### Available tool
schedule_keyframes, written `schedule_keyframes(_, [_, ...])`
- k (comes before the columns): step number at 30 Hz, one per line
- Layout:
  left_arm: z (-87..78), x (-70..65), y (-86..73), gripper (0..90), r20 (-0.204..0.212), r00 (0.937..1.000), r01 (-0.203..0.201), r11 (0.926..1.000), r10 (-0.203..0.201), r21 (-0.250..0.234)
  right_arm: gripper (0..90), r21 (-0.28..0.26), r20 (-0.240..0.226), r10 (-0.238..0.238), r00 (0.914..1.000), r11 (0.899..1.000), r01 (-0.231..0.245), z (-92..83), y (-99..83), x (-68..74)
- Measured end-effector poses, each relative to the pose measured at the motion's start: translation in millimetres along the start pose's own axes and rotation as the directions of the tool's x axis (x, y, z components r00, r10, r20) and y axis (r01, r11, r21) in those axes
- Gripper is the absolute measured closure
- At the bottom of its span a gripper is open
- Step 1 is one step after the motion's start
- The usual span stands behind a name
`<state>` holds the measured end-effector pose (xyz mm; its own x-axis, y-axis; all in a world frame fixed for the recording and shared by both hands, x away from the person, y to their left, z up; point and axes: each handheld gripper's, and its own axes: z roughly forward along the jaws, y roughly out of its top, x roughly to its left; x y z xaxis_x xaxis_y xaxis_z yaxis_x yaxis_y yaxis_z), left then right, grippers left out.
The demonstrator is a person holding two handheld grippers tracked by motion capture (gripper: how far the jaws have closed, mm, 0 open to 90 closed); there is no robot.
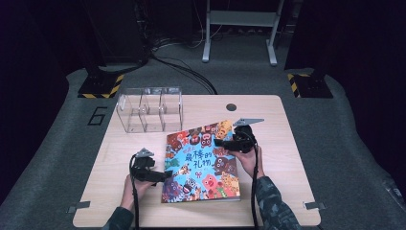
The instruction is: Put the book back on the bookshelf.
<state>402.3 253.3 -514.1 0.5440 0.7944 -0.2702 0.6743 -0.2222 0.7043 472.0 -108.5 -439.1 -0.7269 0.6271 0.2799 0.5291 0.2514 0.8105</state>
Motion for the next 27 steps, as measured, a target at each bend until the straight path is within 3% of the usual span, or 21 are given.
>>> schedule_keyframes(6, [3.2,-5.1,4.6,0.0,0.009,0.9999,-0.012,0.9999,0.012,0.002,55.2,-0.028,0.002,-0.027,0.9996,0.999,0.027,-4.2,-2.1,3.2])
schedule_keyframes(17, [5.3,-9.7,11.5,0.0,0.065,0.9977,-0.021,0.9998,0.020,0.007,55.2,-0.073,0.005,-0.053,0.9986,0.996,0.053,-10.8,-6.3,9.1])
schedule_keyframes(27, [7.3,-12.8,15.5,0.0,0.078,0.9966,-0.026,0.9997,0.025,0.002,55.2,-0.093,0.003,-0.073,0.9973,0.993,0.073,-12.2,-8.0,10.2])
